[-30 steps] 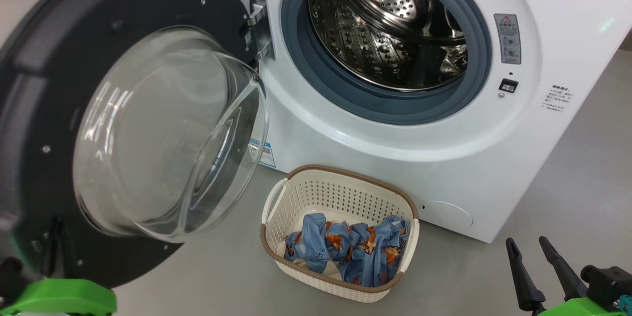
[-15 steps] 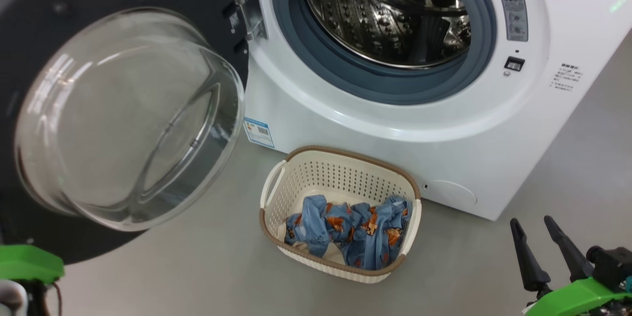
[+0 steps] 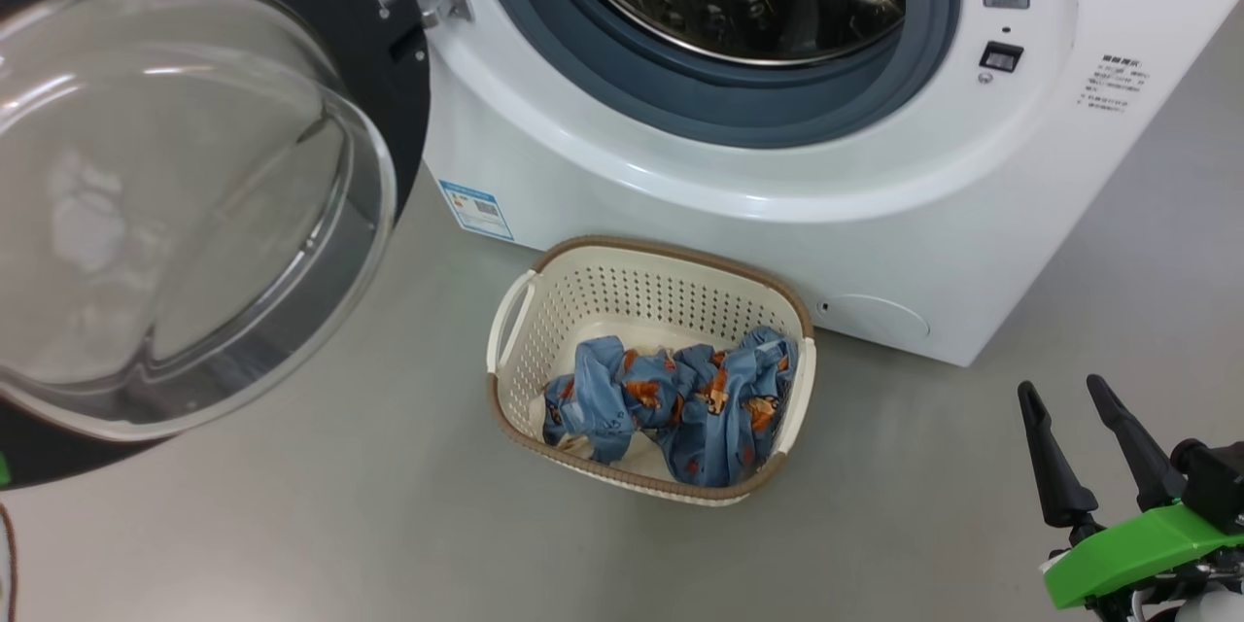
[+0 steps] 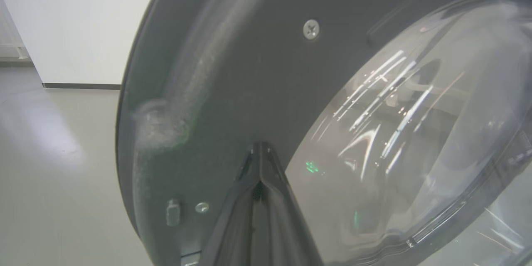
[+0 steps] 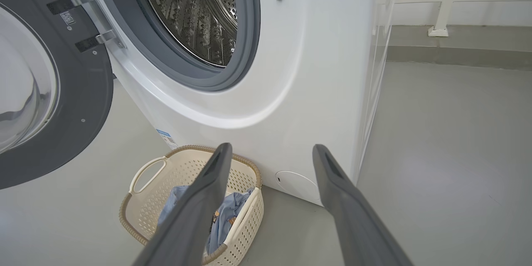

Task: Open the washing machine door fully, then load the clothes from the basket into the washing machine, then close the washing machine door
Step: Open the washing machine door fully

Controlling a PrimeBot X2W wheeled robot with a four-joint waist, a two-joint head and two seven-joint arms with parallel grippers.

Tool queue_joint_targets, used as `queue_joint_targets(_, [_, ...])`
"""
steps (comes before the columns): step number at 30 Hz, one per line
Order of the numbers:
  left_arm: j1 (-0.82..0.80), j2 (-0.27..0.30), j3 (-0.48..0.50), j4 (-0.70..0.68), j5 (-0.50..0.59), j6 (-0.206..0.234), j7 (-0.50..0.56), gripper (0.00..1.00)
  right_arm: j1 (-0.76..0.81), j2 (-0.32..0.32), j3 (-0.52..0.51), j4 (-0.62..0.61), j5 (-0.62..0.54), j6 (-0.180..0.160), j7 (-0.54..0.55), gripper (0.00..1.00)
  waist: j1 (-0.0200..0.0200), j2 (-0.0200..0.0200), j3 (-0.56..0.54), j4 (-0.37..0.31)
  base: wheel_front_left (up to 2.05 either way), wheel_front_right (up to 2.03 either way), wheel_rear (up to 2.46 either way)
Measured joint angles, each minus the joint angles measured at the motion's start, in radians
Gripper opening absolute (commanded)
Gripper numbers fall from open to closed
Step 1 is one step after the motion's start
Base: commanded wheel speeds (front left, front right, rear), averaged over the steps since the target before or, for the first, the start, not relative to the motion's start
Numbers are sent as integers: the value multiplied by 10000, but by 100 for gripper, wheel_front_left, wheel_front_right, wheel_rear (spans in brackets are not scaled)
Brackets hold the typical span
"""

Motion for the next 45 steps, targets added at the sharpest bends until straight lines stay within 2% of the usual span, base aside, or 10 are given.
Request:
queue_joint_targets(15, [-1363, 376, 1488, 1365, 642, -568, 0, 0, -490, -257, 52, -128, -4, 0, -8, 100, 1, 0, 876, -216, 0, 0, 0])
queue_joint_targets(26, [-1713, 614, 1948, 1891, 1243, -805, 0, 0, -535, -263, 184, -111, -10, 0, -8, 100, 1, 0, 1008, -342, 0, 0, 0])
queue_joint_targets(31, [-1715, 619, 2107, 1964, 1315, -1099, 0, 0, -533, -247, 201, -59, -15, 0, -8, 100, 1, 0, 861, -356, 0, 0, 0])
queue_joint_targets(34, [-1705, 581, 2176, 1918, 1321, -1175, 0, 0, -525, -221, 211, -35, -15, 0, -8, 100, 0, 0, 758, -352, 0, 0, 0])
queue_joint_targets(45, [-66, -493, 2458, 627, 1674, -1674, 0, 0, -220, -10, 290, 90, -13, 0, -8, 100, 1, 0, -70, -305, 0, 0, 0])
